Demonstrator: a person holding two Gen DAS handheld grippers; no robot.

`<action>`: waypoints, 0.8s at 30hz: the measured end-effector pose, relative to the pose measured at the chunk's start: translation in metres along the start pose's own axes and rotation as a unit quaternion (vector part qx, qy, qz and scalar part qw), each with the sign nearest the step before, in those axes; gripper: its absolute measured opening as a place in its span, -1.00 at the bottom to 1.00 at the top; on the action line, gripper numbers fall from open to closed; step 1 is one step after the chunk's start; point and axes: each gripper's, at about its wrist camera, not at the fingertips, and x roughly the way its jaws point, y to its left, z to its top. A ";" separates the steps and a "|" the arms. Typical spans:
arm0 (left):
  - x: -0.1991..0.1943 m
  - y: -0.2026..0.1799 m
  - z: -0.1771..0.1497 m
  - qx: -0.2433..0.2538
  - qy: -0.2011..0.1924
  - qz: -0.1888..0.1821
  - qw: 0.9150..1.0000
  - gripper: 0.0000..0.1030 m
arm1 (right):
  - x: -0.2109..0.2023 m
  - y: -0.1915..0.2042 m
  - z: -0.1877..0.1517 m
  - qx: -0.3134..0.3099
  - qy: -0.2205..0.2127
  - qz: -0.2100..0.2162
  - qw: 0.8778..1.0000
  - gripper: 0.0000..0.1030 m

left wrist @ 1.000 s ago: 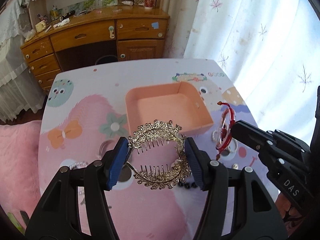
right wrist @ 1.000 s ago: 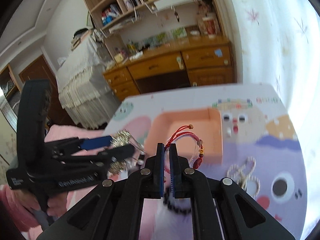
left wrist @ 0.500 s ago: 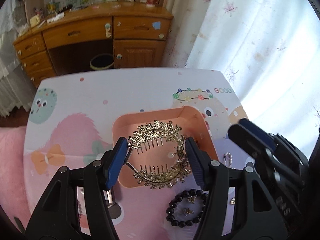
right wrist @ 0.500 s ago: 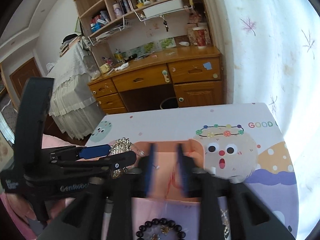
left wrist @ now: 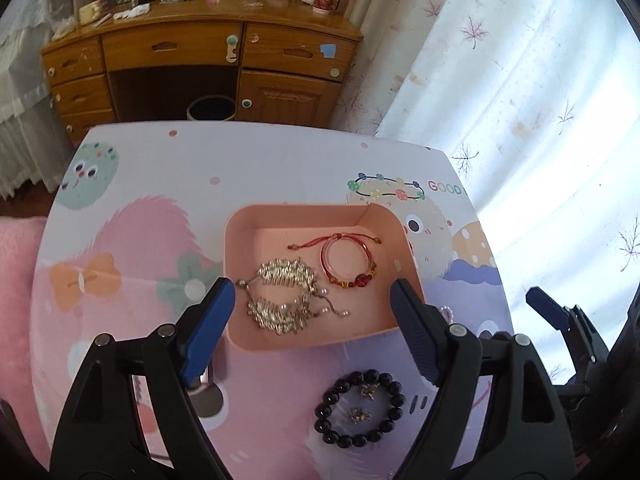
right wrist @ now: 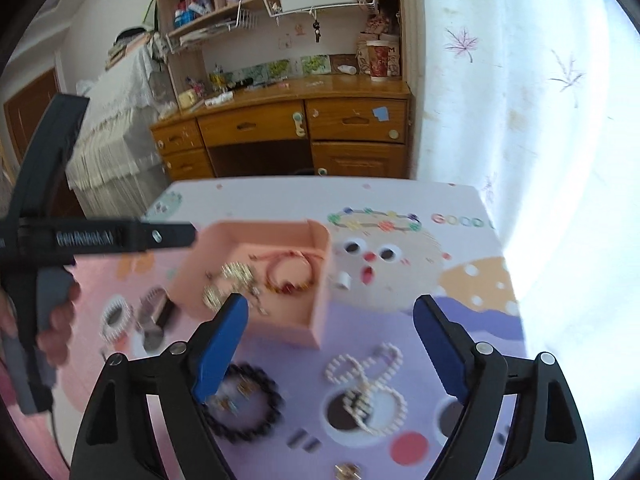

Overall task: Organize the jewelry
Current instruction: 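Grasp the gold charm on the black bracelet with the left tool while the right grasps the pink-bead ring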

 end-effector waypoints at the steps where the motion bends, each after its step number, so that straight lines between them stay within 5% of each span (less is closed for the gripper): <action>1: -0.001 0.001 -0.007 -0.008 0.000 0.002 1.000 0.52 | -0.004 0.000 -0.008 -0.010 0.004 -0.003 1.000 0.68; 12: 0.004 0.005 -0.097 -0.111 0.078 -0.004 0.991 0.52 | -0.027 0.004 -0.101 -0.071 0.107 0.023 0.991 0.68; 24: 0.007 -0.035 -0.175 -0.118 0.147 0.003 0.982 0.52 | -0.051 0.043 -0.160 -0.148 0.118 0.093 0.977 0.68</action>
